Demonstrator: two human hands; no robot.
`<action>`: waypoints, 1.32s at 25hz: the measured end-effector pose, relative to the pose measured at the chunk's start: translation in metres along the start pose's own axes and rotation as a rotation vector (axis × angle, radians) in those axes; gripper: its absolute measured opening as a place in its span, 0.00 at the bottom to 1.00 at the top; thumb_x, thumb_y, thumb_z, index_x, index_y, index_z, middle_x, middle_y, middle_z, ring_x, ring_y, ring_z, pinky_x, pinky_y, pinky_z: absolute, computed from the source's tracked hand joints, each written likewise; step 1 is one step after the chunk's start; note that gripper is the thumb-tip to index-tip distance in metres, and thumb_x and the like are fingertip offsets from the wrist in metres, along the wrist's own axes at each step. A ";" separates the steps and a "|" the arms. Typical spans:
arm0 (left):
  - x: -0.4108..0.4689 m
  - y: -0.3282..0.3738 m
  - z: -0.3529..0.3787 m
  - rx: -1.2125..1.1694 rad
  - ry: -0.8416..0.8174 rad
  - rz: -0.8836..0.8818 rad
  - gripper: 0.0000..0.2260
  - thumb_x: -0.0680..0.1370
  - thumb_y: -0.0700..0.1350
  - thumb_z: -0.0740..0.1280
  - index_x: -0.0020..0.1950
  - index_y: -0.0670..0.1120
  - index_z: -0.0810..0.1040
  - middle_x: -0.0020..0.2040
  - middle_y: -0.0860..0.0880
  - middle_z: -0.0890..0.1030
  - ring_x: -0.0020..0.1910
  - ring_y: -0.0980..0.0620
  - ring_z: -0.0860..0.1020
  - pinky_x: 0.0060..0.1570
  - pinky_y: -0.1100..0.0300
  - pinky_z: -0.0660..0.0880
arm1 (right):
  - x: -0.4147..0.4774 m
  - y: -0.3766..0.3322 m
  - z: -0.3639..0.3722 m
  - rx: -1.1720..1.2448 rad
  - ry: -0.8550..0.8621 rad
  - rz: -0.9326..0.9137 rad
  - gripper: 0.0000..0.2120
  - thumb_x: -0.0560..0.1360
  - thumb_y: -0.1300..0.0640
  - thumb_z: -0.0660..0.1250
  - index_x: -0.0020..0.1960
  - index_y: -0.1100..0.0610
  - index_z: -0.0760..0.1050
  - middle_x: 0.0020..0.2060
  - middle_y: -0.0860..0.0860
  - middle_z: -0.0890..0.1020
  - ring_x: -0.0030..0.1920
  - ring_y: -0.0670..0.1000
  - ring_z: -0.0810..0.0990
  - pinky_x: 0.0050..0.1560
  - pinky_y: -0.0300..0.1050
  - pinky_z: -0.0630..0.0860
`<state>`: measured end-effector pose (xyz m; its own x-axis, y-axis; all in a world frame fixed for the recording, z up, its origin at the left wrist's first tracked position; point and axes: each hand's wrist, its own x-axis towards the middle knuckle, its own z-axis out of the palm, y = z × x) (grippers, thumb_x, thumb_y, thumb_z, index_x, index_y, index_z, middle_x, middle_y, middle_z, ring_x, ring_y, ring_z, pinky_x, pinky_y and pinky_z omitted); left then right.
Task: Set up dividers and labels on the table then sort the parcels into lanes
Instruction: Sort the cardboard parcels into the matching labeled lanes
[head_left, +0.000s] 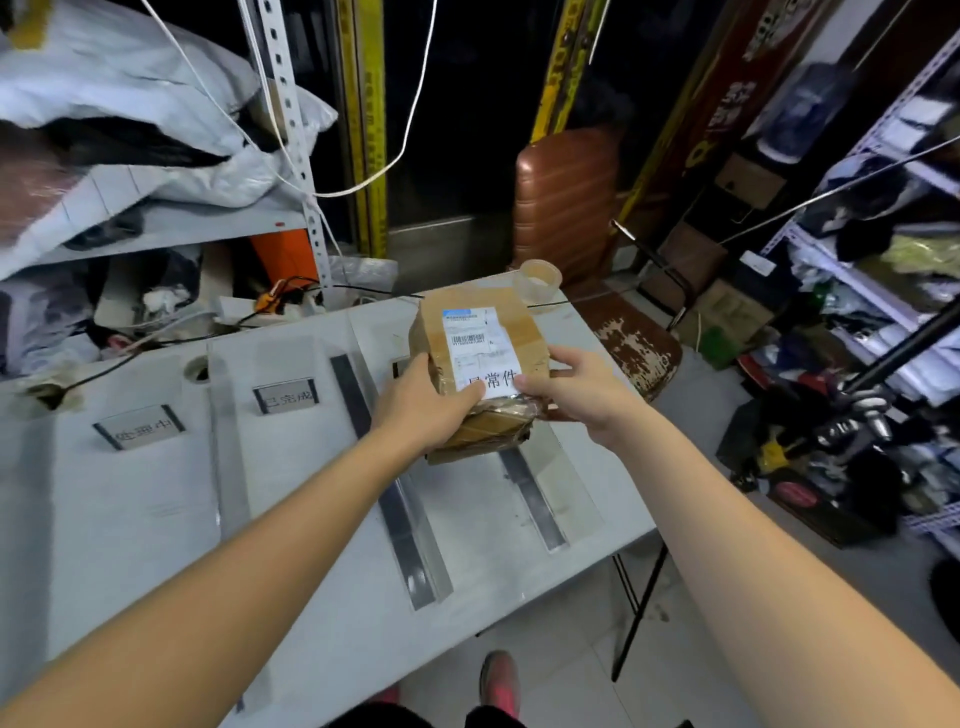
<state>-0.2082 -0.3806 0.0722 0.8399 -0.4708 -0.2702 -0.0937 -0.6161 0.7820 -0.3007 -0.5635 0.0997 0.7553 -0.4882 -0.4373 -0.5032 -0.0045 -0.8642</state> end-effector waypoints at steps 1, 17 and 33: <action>0.001 -0.003 0.007 -0.001 0.022 -0.027 0.32 0.73 0.66 0.70 0.73 0.54 0.69 0.68 0.52 0.78 0.63 0.46 0.78 0.59 0.49 0.78 | 0.006 0.006 -0.002 0.012 -0.025 0.009 0.28 0.73 0.61 0.78 0.72 0.53 0.76 0.52 0.53 0.87 0.49 0.52 0.88 0.44 0.45 0.84; 0.002 -0.020 0.092 0.016 0.105 -0.434 0.19 0.79 0.50 0.67 0.71 0.53 0.75 0.67 0.50 0.80 0.61 0.45 0.79 0.53 0.56 0.75 | 0.083 0.089 0.009 -0.087 -0.252 0.093 0.15 0.74 0.65 0.75 0.54 0.49 0.78 0.55 0.54 0.86 0.54 0.57 0.85 0.58 0.54 0.83; 0.019 -0.033 0.100 -0.164 0.323 -0.402 0.17 0.77 0.42 0.71 0.66 0.47 0.77 0.59 0.50 0.83 0.56 0.48 0.82 0.51 0.55 0.79 | 0.093 0.091 0.025 -0.387 -0.197 -0.045 0.23 0.71 0.60 0.76 0.64 0.55 0.76 0.56 0.48 0.84 0.53 0.50 0.82 0.48 0.37 0.79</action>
<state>-0.2425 -0.4326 -0.0152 0.9165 0.0156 -0.3996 0.3314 -0.5891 0.7370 -0.2663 -0.5876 -0.0261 0.8267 -0.3048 -0.4730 -0.5602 -0.3670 -0.7426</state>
